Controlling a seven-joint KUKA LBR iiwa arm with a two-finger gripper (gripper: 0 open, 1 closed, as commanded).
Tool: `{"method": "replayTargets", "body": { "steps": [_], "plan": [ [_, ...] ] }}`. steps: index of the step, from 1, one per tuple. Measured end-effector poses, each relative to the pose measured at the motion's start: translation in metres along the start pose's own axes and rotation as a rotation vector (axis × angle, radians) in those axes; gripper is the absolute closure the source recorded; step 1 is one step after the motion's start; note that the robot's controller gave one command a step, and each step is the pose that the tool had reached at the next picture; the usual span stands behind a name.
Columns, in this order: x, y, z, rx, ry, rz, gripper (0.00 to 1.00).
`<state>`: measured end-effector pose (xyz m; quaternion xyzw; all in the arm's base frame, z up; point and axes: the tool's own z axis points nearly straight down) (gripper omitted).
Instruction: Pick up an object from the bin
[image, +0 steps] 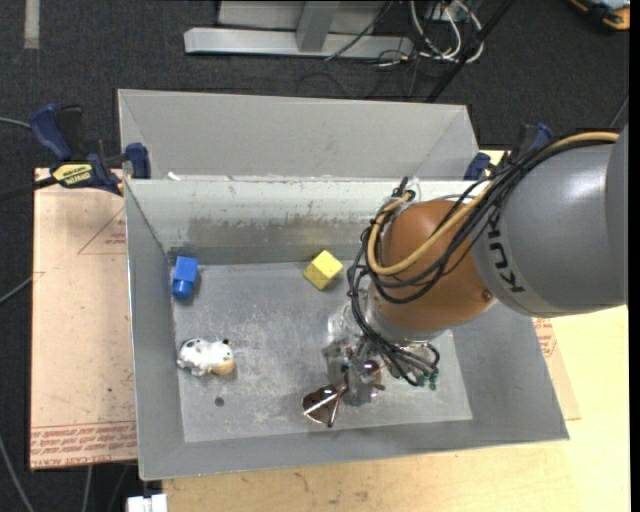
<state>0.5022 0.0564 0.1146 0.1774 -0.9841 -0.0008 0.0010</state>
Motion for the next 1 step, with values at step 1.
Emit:
{"method": "replayTargets", "body": {
  "steps": [1],
  "plan": [
    [-0.0009, -0.0001, -0.0135, 0.002, -0.006, 0.001, 1.00]
  ]
}}
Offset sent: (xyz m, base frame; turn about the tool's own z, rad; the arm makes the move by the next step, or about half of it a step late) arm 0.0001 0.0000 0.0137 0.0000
